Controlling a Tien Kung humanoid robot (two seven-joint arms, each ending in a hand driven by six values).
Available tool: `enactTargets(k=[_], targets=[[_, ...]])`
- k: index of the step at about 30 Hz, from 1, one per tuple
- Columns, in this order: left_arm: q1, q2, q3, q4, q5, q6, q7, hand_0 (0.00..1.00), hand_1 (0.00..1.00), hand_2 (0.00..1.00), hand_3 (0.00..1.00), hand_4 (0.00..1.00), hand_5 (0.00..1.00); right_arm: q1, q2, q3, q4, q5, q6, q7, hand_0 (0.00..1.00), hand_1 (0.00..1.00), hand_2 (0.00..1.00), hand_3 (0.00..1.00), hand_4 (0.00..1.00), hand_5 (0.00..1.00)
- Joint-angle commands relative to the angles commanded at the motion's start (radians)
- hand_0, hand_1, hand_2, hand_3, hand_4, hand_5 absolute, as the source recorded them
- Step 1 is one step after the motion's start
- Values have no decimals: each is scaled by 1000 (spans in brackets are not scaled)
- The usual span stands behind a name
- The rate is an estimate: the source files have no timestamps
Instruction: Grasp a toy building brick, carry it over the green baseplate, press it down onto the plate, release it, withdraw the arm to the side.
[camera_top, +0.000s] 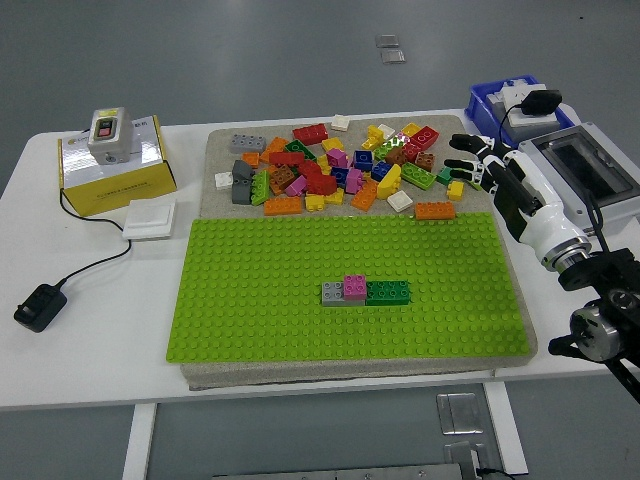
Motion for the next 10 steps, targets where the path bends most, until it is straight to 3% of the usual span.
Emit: enactTargets(k=[10], targets=[[-6, 5, 0, 0, 8, -2, -1, 659, 648, 584, 652, 380, 526, 5, 3, -8, -1, -2, -2, -1, 777, 740, 794, 734, 565, 708]])
